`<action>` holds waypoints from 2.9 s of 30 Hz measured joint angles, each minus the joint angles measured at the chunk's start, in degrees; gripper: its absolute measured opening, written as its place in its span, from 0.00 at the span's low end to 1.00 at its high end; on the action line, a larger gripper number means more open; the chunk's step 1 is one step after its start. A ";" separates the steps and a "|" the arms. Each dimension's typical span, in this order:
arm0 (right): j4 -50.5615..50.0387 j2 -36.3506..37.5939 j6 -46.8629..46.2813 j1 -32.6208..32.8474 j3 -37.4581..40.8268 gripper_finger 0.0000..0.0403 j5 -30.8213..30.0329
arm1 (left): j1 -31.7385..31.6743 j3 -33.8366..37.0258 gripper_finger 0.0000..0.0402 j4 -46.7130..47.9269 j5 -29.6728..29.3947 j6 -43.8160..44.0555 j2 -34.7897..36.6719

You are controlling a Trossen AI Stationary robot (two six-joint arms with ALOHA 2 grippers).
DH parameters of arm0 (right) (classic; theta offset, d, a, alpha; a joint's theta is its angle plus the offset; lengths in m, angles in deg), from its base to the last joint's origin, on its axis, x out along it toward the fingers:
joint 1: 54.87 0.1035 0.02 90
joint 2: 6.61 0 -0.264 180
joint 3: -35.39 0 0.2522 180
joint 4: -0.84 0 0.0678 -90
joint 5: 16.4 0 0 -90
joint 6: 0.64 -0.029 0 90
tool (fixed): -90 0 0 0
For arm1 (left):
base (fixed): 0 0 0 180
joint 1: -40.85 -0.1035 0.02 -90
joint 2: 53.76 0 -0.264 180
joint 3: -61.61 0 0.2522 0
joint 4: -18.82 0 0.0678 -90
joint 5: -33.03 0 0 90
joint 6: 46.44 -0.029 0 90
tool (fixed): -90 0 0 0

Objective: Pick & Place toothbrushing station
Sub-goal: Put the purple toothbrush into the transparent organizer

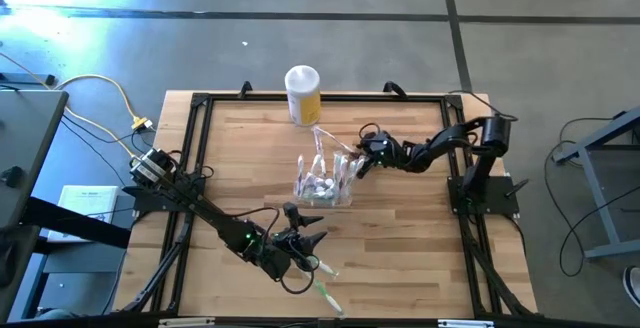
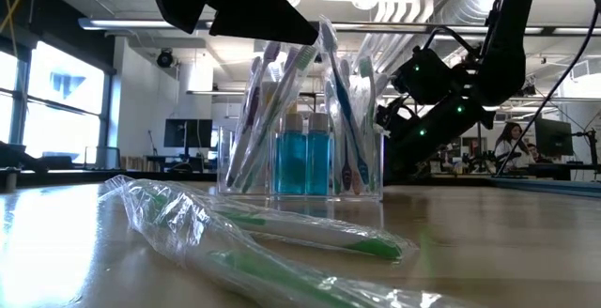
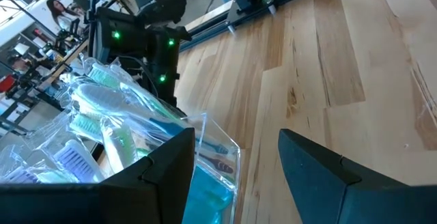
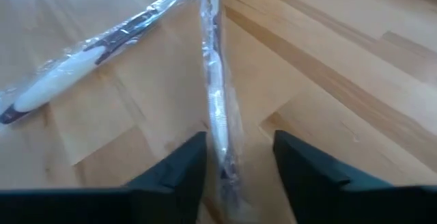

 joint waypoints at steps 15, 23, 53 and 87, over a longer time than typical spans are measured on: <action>-4.46 0.55 -0.38 0.38 0.00 0.04 -4.89 | 0.02 0.01 0.51 2.11 0.02 2.57 0.00; -6.80 1.18 -0.67 4.91 0.10 0.04 -12.07 | 0.02 0.00 0.51 2.64 0.02 3.79 0.00; -47.95 43.23 -9.87 31.89 0.28 0.04 -45.00 | 0.01 0.00 0.51 1.97 0.05 2.47 0.04; 5.93 31.78 32.61 59.53 0.17 0.04 -22.37 | -3.38 0.00 0.51 -24.65 34.69 -15.05 7.48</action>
